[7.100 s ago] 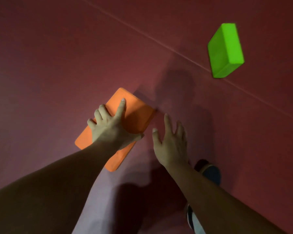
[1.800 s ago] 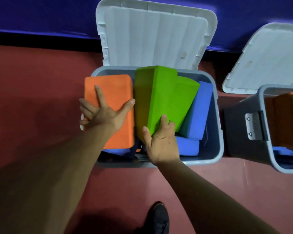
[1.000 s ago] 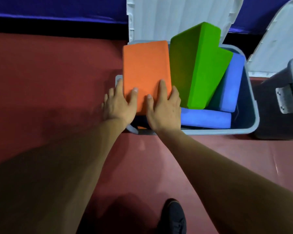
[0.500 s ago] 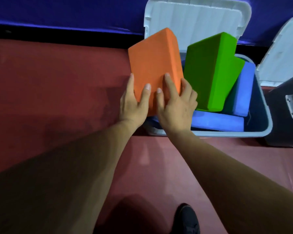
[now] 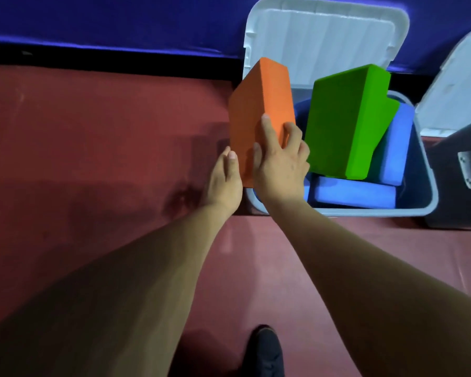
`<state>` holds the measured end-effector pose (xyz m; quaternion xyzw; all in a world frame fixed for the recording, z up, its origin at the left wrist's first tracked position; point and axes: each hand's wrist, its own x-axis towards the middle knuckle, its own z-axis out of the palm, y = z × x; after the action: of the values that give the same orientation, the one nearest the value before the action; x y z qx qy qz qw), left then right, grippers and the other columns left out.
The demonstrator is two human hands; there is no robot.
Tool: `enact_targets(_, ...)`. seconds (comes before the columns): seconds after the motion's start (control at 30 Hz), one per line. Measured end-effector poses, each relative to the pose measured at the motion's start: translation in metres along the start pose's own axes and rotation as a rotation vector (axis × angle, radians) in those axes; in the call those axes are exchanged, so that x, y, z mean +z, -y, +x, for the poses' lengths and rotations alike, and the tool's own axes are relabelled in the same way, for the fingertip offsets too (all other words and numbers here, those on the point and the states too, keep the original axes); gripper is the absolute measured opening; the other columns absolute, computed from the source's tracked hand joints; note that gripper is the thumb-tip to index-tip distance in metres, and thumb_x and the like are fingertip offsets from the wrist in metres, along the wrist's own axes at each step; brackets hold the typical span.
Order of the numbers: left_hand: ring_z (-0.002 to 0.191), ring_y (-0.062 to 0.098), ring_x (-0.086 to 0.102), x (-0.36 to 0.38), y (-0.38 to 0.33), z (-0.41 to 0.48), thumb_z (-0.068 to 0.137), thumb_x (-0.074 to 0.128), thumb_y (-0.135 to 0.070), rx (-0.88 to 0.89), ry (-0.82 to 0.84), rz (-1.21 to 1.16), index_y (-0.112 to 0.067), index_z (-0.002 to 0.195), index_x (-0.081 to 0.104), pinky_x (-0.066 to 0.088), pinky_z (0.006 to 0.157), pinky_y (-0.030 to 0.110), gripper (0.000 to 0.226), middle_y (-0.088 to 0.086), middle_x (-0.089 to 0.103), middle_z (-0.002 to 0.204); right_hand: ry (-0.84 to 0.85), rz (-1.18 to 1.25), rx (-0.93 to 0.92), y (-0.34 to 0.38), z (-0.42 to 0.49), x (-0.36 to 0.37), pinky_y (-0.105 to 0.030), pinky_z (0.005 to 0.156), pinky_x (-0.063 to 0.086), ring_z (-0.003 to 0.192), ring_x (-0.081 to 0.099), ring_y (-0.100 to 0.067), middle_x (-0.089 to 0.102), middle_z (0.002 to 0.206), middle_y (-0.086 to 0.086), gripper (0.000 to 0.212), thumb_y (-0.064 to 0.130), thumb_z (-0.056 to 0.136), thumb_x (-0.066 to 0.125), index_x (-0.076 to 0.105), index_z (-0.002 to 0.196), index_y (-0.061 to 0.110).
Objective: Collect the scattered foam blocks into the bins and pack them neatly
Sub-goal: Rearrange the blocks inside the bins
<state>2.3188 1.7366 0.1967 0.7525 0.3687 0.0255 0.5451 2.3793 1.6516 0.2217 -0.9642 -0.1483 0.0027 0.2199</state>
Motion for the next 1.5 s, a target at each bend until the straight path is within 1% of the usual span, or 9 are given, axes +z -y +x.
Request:
enact_targets(0.2,0.147,0.018,0.033,0.023,-0.015,0.012,0.106,0.029,-0.056,-0.046,-0.114,-0.017,-0.036,0.160,0.018,0.022,0.114,0.025,0.059,-0.005,0.029,0.165,-0.106,0.352,-0.019,-0.026,-0.004,-0.014,-0.049,0.116,0.029,0.137,0.036,-0.039,0.033,0.155,-0.019,0.051,0.034,0.106,0.040,0.037,0.157,0.025)
enact_targets(0.37,0.143,0.019,0.039,-0.004,-0.018,0.018,0.091,0.035,-0.072,0.040,-0.245,0.003,-0.033,0.157,0.031,0.027,0.114,0.027,0.077,-0.003,0.042,0.158,0.020,0.558,0.022,-0.028,-0.010,-0.001,-0.052,0.116,0.035,0.143,0.037,-0.032,0.027,0.154,-0.016,0.057,0.044,0.105,0.030,0.030,0.159,0.027)
enact_targets(0.57,0.139,0.030,0.043,-0.051,0.056,0.015,0.095,0.038,-0.062,0.049,-0.435,0.248,-0.026,0.157,0.035,0.029,0.109,0.028,0.072,0.005,0.047,0.155,0.059,0.421,-0.036,0.014,-0.043,0.070,-0.051,0.111,0.039,0.128,0.047,-0.037,0.043,0.139,-0.019,0.054,0.036,0.106,0.035,0.032,0.158,0.023)
enact_targets(0.67,0.137,0.035,0.046,-0.063,0.118,0.022,0.102,0.037,-0.057,-0.012,-0.457,0.340,-0.029,0.158,0.032,0.035,0.109,0.037,0.062,0.009,0.048,0.153,0.237,0.427,-0.040,0.019,-0.066,0.124,-0.051,0.112,0.038,0.131,0.044,-0.038,0.039,0.144,-0.018,0.050,0.036,0.108,0.035,0.032,0.157,0.029)
enact_targets(0.9,0.137,0.035,0.045,-0.031,0.240,0.048,0.104,0.036,-0.051,-0.090,-0.364,0.357,-0.028,0.157,0.033,0.036,0.108,0.041,0.058,0.011,0.050,0.150,0.514,0.337,-0.034,-0.031,-0.073,0.232,-0.035,0.111,0.034,0.129,0.050,-0.038,0.043,0.140,-0.019,0.050,0.032,0.107,0.040,0.033,0.157,0.028)
enact_targets(1.07,0.135,0.035,0.047,-0.022,0.300,0.057,0.101,0.033,-0.059,-0.207,-0.233,0.392,-0.033,0.155,0.033,0.037,0.107,0.043,0.060,0.011,0.050,0.150,0.578,0.182,-0.105,-0.048,-0.084,0.288,-0.042,0.102,0.044,0.116,0.056,-0.045,0.044,0.130,-0.018,0.046,0.029,0.102,0.044,0.040,0.147,0.031)
enact_targets(1.23,0.133,0.036,0.047,-0.021,0.245,0.106,0.099,0.029,-0.065,-0.082,-0.314,0.574,-0.024,0.145,0.045,0.036,0.107,0.046,0.063,0.010,0.049,0.145,0.353,0.093,-0.225,-0.043,-0.067,0.286,-0.042,0.099,0.047,0.114,0.056,-0.037,0.046,0.126,-0.012,0.034,0.037,0.099,0.046,0.052,0.130,0.023)
enact_targets(1.4,0.133,0.035,0.048,-0.029,0.150,0.101,0.100,0.029,-0.062,0.205,-0.359,0.393,-0.028,0.144,0.048,0.037,0.109,0.045,0.059,0.006,0.050,0.147,0.211,0.144,-0.358,-0.004,-0.019,0.193,-0.042,0.083,0.045,0.101,0.059,-0.040,0.056,0.098,-0.010,0.004,0.027,0.097,0.045,0.046,0.096,0.023)
enact_targets(1.5,0.133,0.035,0.048,-0.038,0.117,0.088,0.100,0.029,-0.063,0.305,-0.380,0.334,-0.027,0.145,0.049,0.036,0.110,0.045,0.060,0.007,0.050,0.147,0.124,0.053,-0.356,0.013,0.002,0.133,-0.040,0.088,0.046,0.110,0.059,-0.037,0.065,0.114,-0.016,0.024,0.028,0.095,0.049,0.057,0.114,0.015)
